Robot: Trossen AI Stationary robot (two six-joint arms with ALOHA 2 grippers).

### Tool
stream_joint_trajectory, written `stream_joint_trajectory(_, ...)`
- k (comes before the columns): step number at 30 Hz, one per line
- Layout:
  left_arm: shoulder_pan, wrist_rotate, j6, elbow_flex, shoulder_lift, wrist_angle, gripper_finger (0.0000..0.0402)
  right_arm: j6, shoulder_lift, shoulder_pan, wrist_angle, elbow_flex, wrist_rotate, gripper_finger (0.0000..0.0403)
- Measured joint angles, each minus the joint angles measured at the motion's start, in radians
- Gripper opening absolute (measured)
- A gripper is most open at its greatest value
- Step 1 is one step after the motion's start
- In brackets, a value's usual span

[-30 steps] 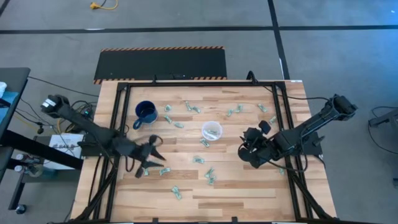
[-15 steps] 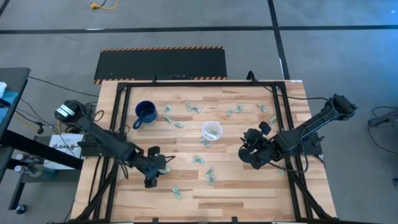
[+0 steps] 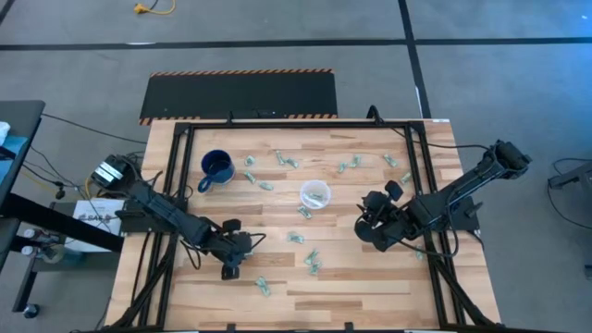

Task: Pick and place items into bin
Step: Put the gray stevia packet into the transparent bin

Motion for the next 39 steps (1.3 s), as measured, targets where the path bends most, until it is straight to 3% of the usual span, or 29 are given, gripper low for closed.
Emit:
stream_joint_trajectory(5,0.0,-0.018,0.024,0.011,0.007,-0.013,0.0111,0.0,0.0,0.0,0.001,0.0,0.0,0.0111)
stream_joint_trajectory(14,-0.012,-0.111,0.044,0.109,0.008,-0.202,0.0111,0.0,0.0,0.0,0.003,0.0,0.0,0.0111)
stream_joint_trajectory(34,0.0,-0.093,0.116,0.1,0.097,-0.154,0.0111,0.0,0.0,0.0,0.003,0.0,0.0,0.0111)
stream_joint_trajectory(39,0.0,-0.093,0.114,0.099,0.098,-0.15,0.0086,0.0,0.0,0.0,0.003,0.0,0.0,0.0111)
